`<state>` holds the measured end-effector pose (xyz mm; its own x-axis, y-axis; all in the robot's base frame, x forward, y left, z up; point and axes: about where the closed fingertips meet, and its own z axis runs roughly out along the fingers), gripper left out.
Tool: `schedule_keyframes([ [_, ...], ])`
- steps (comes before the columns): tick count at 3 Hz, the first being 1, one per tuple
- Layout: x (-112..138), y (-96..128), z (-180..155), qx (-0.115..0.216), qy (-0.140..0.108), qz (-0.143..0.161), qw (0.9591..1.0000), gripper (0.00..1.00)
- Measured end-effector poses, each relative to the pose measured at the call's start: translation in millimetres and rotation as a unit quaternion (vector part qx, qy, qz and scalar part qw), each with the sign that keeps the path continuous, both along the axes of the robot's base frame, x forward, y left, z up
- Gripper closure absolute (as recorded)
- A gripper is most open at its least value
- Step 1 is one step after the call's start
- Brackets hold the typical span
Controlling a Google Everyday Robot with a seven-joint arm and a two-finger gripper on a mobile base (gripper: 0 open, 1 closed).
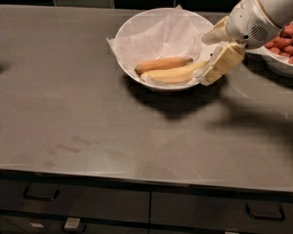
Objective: Pick banana from white bowl
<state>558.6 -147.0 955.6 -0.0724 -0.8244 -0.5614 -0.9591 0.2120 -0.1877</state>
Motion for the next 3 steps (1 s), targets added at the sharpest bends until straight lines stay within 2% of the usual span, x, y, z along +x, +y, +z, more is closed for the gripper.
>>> schedule_keyframes([
  [1,5.4,6.9,-7.7,0.008,0.000,0.004,1.0000,0.47],
  [2,21.1,24.9,-16.3,0.009,-0.004,0.026,0.9996,0.31],
  [3,36.2,41.9,-17.6,0.005,-0.014,0.047,0.9988,0.31],
])
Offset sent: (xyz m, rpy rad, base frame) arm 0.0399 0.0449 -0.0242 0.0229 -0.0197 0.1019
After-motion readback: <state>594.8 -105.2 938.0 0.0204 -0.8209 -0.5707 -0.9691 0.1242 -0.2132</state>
